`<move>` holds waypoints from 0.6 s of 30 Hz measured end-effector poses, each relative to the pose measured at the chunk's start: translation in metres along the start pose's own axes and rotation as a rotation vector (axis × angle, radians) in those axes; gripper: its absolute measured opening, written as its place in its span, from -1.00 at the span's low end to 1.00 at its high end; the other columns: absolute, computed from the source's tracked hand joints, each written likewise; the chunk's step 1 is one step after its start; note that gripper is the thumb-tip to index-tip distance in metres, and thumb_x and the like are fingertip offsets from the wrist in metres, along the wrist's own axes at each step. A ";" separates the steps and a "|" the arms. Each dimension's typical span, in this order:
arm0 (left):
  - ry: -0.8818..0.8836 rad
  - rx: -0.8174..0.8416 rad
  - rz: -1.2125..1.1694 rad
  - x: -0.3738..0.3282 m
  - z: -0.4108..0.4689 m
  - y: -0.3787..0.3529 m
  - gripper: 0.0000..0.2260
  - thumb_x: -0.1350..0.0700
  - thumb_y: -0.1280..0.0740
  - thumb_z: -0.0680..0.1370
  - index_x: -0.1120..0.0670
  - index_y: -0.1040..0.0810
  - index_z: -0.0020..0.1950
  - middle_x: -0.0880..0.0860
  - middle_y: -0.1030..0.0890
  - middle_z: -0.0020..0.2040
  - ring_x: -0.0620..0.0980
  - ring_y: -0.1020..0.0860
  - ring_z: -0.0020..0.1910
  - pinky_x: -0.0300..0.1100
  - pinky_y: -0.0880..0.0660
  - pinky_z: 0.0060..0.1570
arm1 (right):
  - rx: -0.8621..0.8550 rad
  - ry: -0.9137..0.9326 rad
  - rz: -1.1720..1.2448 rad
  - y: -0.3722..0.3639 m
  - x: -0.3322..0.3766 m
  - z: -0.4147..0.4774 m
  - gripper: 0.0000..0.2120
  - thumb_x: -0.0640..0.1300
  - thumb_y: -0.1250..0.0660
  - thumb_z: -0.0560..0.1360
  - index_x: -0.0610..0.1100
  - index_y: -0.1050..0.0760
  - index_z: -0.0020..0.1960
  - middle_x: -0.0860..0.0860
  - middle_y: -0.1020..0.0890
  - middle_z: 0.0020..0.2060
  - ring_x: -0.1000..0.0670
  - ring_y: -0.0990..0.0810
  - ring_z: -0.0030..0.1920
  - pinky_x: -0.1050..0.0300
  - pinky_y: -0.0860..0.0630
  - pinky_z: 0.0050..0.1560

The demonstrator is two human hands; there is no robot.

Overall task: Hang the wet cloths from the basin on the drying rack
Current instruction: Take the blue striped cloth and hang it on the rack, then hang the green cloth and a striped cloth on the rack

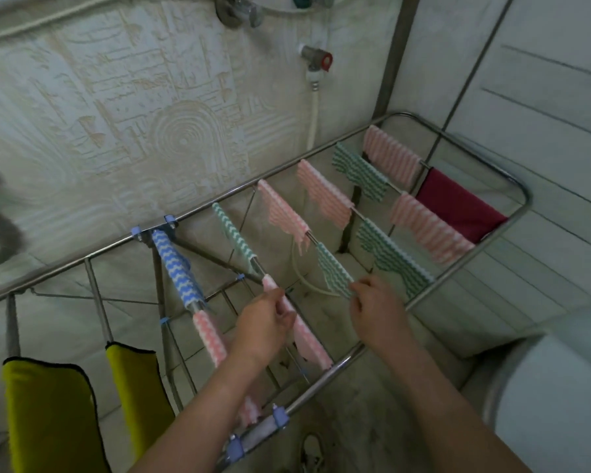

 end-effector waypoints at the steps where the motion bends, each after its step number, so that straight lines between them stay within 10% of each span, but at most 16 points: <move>1: -0.011 0.005 -0.006 -0.002 -0.003 0.000 -0.57 0.03 -0.34 0.52 0.07 -0.42 0.37 0.08 -0.61 0.10 0.05 -0.56 0.05 -0.21 -0.44 -0.02 | -0.004 0.002 0.035 0.003 0.001 -0.007 -0.66 -0.30 -0.22 0.51 -0.22 -0.51 0.27 -0.16 -0.54 0.15 -0.16 -0.53 0.10 0.01 -0.47 0.07; 10: -0.189 0.041 -0.252 -0.046 -0.047 0.015 -0.81 0.13 -0.30 0.57 0.07 -0.63 0.13 -0.02 -0.64 -0.07 -0.14 -0.51 -0.15 -0.36 -0.36 -0.18 | -0.047 -0.448 0.788 0.005 -0.036 -0.097 -0.82 -0.24 -0.35 0.49 0.00 -0.59 -0.01 -0.03 -0.67 -0.08 0.01 -0.61 -0.12 0.16 -0.50 -0.07; 18: -0.447 0.266 -0.363 -0.116 -0.109 -0.012 -0.88 0.20 -0.31 0.55 0.14 -0.64 -0.11 -0.01 -0.56 -0.38 -0.12 -0.50 -0.34 -0.19 -0.46 -0.23 | -0.239 -0.628 1.057 0.028 -0.056 -0.212 -0.84 -0.28 -0.24 0.57 -0.24 -0.59 0.03 -0.05 -0.64 -0.28 0.10 -0.54 -0.39 0.31 -0.45 -0.36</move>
Point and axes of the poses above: each hand's wrist, its own z-axis towards the middle knuckle, its own y-axis out of the back of the hand, x = y × z, the point moved 10 cm from there along z, towards the middle knuckle
